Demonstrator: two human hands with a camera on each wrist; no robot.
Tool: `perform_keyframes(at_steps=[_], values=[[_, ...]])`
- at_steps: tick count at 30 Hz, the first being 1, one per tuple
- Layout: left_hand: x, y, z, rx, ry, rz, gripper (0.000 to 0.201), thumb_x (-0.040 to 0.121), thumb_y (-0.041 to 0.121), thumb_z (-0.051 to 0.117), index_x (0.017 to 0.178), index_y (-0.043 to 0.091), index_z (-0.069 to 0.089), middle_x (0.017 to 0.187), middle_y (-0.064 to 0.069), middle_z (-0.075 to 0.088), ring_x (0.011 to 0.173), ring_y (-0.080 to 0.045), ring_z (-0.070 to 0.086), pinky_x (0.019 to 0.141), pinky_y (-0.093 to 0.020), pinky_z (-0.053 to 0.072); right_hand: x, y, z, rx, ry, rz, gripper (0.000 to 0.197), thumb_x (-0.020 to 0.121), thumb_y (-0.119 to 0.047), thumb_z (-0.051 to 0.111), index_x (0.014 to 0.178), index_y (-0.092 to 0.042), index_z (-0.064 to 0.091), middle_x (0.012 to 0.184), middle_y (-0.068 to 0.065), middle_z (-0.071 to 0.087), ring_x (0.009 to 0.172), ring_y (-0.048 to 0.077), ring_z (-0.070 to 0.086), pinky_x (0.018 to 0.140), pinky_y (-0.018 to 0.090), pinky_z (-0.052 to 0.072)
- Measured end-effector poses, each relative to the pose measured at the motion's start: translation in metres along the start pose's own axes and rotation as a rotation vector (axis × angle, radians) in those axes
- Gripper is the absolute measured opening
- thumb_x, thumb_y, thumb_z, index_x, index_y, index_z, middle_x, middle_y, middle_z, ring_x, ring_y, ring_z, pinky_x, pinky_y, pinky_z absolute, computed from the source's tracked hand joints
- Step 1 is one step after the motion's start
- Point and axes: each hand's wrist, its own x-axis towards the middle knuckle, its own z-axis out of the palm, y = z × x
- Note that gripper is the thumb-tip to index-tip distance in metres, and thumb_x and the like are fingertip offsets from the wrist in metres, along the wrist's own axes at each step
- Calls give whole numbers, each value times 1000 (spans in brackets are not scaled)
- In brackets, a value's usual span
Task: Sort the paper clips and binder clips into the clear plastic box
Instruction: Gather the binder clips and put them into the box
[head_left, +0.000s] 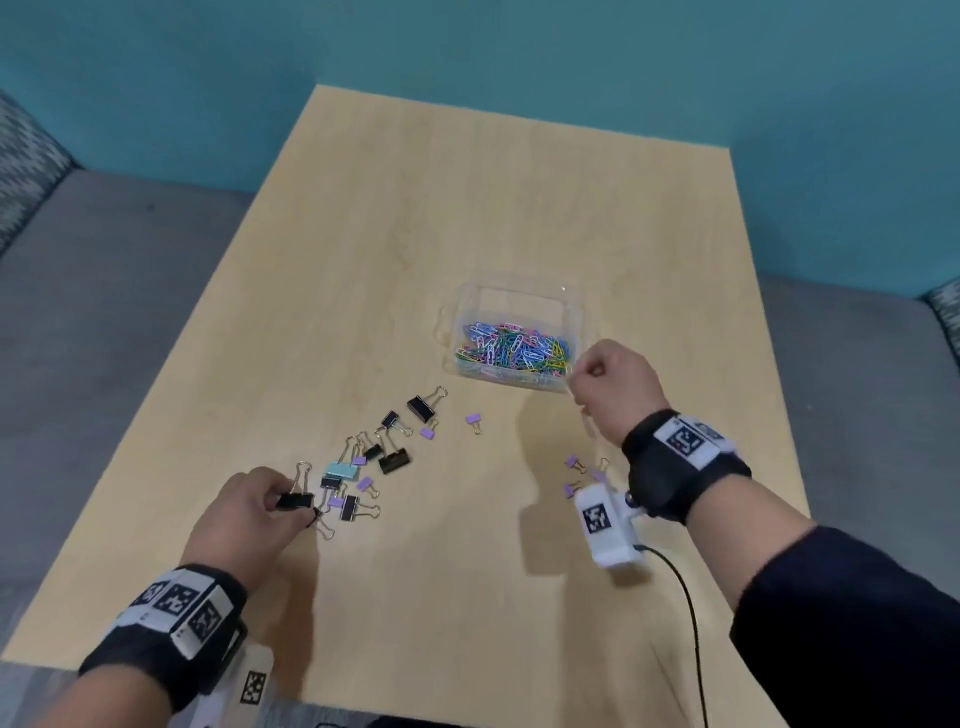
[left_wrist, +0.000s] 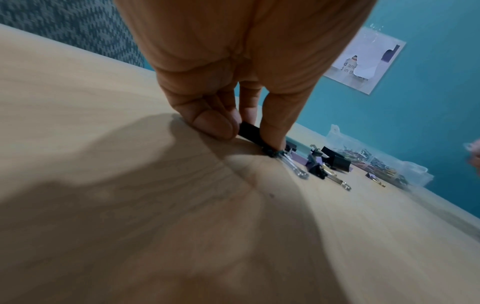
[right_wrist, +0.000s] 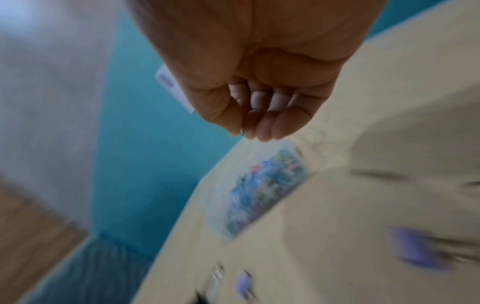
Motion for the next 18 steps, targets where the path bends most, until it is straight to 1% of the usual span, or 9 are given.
perform_keyframes(at_steps=[1,2,4,6,8,10,12,14,18], values=[[1,0,0,-9,-3,-11,26,73,24,78,91,20,59,83,2,53,72,-11,51,61,-28,35,13,-11,3,86,4,35,12,77,-9,60,69,-17,57,63,5,63,60,28,61,65,44,57],[2,0,-1,-13,-5,-20,26,73,24,79,89,20,59,83,1,54,71,-11,52,60,-28,35,22,-19,7,150,-28,71,12,79,-8,62,70,-15,57,64,8,62,59,28,60,67,49,58],[3,1,-1,-5,-10,-28,24,72,23,79,81,17,57,83,-1,56,70,-13,54,59,-30,37,31,-23,12,87,-51,107,11,83,-8,60,76,-15,57,70,11,63,62,27,61,66,47,58],[3,3,-2,8,-15,-30,24,73,21,78,73,15,55,78,-3,57,66,-16,54,55,-31,36,27,-12,6,-286,-47,75,4,85,-11,51,85,-14,55,80,9,63,71,29,61,62,36,51],[2,3,-2,14,-20,-30,25,74,22,78,71,15,53,75,-2,57,65,-16,54,53,-31,35,13,12,-1,-630,-153,95,9,84,-13,44,93,-12,46,81,7,58,71,27,56,56,31,40],[0,3,-4,-19,-18,-42,26,75,27,77,76,17,52,78,2,59,69,-14,55,57,-31,37,-6,34,-2,-751,-295,168,15,84,-18,45,97,-14,39,81,5,55,72,25,54,52,30,35],[0,5,-5,-53,-2,-67,29,76,37,74,84,20,51,81,5,60,74,-13,56,62,-32,40,-21,53,2,-763,-329,214,20,86,-27,48,99,-16,37,82,4,54,75,26,54,53,31,36],[3,9,-4,-18,9,-91,31,80,45,67,90,22,49,81,6,58,74,-16,56,63,-31,39,-29,64,7,-745,-286,198,20,88,-28,48,99,-16,37,79,5,54,72,26,54,56,32,39],[13,17,1,138,12,-40,19,86,39,59,89,21,51,88,-5,56,70,-20,54,61,-31,40,-34,73,15,-721,-194,157,12,86,-15,46,94,-17,36,81,7,54,68,25,51,54,32,36]])
